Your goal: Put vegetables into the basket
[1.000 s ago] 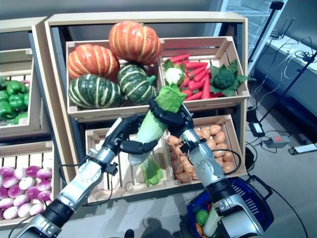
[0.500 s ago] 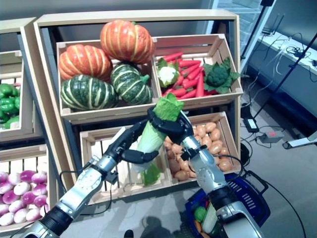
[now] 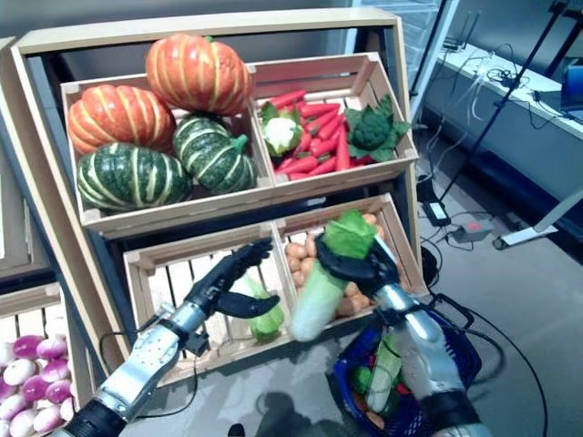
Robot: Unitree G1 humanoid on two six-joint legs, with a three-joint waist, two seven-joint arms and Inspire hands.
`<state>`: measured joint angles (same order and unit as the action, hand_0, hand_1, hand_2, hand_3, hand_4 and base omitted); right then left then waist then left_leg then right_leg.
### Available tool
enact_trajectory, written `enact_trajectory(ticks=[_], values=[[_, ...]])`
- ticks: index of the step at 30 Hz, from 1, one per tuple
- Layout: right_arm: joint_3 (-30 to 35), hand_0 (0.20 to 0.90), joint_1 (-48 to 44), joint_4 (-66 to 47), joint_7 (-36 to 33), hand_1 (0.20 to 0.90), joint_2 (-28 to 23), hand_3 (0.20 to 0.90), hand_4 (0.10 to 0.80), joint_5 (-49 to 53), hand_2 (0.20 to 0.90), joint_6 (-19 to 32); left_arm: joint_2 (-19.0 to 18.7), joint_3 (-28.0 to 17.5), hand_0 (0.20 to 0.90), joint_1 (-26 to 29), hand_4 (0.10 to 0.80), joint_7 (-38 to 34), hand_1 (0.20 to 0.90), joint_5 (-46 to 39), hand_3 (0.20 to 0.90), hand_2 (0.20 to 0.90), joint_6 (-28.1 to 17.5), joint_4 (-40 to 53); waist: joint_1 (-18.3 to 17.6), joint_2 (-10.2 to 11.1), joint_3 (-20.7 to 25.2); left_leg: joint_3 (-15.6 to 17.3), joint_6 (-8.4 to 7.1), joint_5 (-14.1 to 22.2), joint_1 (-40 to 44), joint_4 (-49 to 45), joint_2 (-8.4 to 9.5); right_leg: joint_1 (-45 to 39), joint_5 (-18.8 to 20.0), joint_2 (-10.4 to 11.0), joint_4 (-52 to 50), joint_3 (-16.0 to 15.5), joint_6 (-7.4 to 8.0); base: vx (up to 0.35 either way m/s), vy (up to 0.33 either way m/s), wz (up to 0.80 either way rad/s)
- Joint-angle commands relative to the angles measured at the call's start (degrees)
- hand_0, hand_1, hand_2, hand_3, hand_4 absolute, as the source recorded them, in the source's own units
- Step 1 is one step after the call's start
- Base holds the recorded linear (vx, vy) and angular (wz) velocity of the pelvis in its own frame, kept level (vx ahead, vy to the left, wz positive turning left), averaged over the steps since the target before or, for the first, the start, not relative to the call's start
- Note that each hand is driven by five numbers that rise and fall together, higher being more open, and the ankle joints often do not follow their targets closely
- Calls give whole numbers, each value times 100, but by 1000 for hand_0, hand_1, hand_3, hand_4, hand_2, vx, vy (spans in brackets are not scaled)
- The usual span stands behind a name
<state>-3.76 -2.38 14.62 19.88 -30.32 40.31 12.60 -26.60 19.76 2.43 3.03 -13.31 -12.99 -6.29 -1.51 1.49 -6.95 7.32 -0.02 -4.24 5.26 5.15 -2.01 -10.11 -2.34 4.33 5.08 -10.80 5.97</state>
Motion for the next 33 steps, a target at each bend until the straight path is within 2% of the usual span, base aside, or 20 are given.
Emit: enact_trajectory(ticks=[1,6,9,14,17,21,23,27,33], values=[[683,300,-356,-302,-376,300,-233,300,400,-63,300,997,-147,-422,900,347,800,122,900,-603,900,900,-352,305,-83,97,238,210,84,712,395,-15,34,211,348,-137,-8,107,-243,6,-14,-16],[838,300,-275,-149,-801,300,-127,300,400,-334,300,1147,258,-567,900,174,800,879,900,-2449,900,900,232,331,-149,74,201,277,81,720,417,-15,14,230,375,-159,-8,178,-252,7,-17,-13],[935,300,-292,9,-986,300,-97,300,400,-363,300,1210,477,-603,900,98,800,906,900,-2854,900,900,270,281,-160,67,190,313,77,736,427,-15,5,235,378,-165,-8,205,-257,12,-15,-16],[1131,300,-287,348,-1428,300,-194,300,400,-626,300,1118,453,-735,900,36,800,600,900,-2464,900,900,105,235,-136,53,166,328,78,746,429,-15,6,243,379,-174,-8,207,-262,20,-35,-8],[1251,300,-235,628,-1667,300,-363,300,400,-872,300,945,272,-919,900,-1,800,271,900,-1738,900,900,-46,157,-109,56,150,342,80,740,444,-15,5,233,377,-177,-8,200,-266,57,-64,1],[1391,300,-227,1024,-1910,300,-607,300,400,-1048,300,711,9,-1178,900,-25,800,-4,900,-1233,900,900,-95,100,-78,55,95,409,72,700,477,-27,3,201,371,-180,-14,176,-292,73,-73,-1],[1407,300,-421,1542,-2180,300,-822,300,400,-1092,300,654,-148,-1322,900,113,800,-222,900,-1323,900,900,-79,-1,-25,31,-187,358,39,838,57,-756,-31,557,93,-140,-759,53,-385,-83,-109,-2],[1088,300,-1066,2240,-2916,300,-995,300,400,-1172,300,685,-335,-1269,900,650,800,-560,900,-1544,900,900,-274,-288,51,48,-902,283,28,1168,-943,-2057,-110,1419,-268,5,-1893,-173,-523,-292,-118,5],[802,300,-1746,2983,-3505,300,-1028,300,400,-967,300,598,-281,-1030,900,854,800,-984,900,-1565,900,900,-590,-302,155,-92,-1477,174,9,1586,-2116,-3550,-222,2332,-729,205,-3247,-351,-807,-154,-57,3]])
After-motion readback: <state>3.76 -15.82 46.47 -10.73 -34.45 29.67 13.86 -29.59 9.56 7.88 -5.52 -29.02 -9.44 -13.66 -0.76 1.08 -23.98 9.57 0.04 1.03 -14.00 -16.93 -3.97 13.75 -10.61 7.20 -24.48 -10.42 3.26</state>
